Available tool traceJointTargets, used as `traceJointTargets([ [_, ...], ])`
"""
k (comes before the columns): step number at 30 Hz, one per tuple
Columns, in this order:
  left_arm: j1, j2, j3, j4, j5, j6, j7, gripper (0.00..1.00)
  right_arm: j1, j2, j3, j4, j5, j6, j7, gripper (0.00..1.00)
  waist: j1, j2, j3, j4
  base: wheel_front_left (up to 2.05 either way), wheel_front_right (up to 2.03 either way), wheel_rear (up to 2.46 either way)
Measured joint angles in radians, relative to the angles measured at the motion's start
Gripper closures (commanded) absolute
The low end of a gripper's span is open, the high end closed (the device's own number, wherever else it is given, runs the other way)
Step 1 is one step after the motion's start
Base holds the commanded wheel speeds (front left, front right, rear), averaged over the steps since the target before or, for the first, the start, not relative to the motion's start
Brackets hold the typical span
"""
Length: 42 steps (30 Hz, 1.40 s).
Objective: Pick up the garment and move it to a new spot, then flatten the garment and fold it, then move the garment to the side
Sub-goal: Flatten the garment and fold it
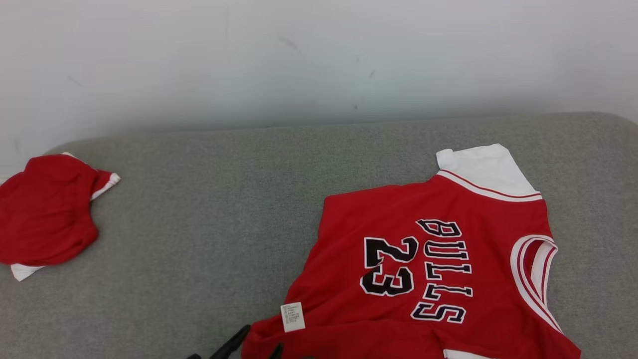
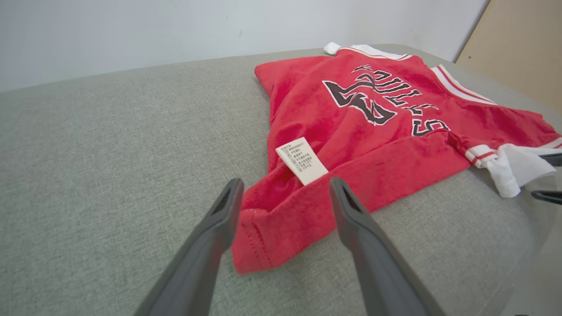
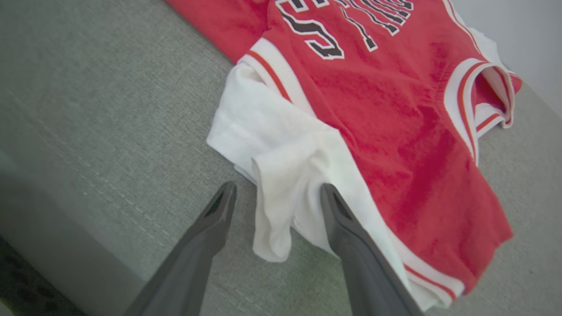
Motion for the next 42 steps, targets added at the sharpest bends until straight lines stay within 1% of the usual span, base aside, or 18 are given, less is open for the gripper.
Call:
traceJointTargets([
  [5,-0.035,0.018,-0.049,0.005,-0.010,0.000,0.000,0.00,-0.028,0.016,-0.005,0.026,-0.009,0.000,-0.009,0.00,0.0000,0.0000,0.026,0.008,0.00,0.00,0.00],
  [11,-0.063,0.050,-0.114,0.006,-0.050,0.000,0.002,0.00,-0.050,0.037,-0.020,0.054,-0.018,0.000,-0.023,0.00,0.0000,-0.0001,0.043,0.009,0.00,0.00,0.00],
  [19,-0.092,0.075,-0.138,0.024,-0.068,0.000,0.007,0.00,-0.061,0.049,-0.024,0.073,-0.018,0.000,-0.035,0.00,0.0000,0.0000,0.051,0.005,0.00,0.00,0.00],
  [30,-0.145,0.132,-0.202,0.069,-0.106,0.000,0.074,0.00,-0.082,0.064,-0.016,0.089,-0.009,0.000,-0.044,0.00,0.0000,0.0000,0.063,-0.009,0.00,0.00,0.00],
  [39,-0.163,0.133,-0.239,0.101,-0.130,0.000,0.075,0.00,-0.110,0.077,0.012,0.124,0.000,0.000,-0.040,0.00,0.0000,0.0000,0.070,-0.022,0.00,0.00,0.00],
  [40,-0.165,0.133,-0.243,0.106,-0.131,0.000,0.075,0.14,-0.114,0.080,0.014,0.130,0.002,0.000,-0.039,0.13,0.0000,0.0000,0.071,-0.023,0.00,0.00,0.00],
  [41,-0.167,0.132,-0.244,0.111,-0.132,0.000,0.075,0.38,-0.117,0.083,0.015,0.134,0.004,0.000,-0.039,0.33,0.0000,0.0000,0.072,-0.022,0.00,0.00,0.00],
  [42,-0.169,0.131,-0.245,0.114,-0.132,0.000,0.076,0.54,-0.120,0.088,0.012,0.140,0.009,0.000,-0.037,0.56,0.0000,-0.0001,0.071,-0.022,0.00,0.00,0.00],
])
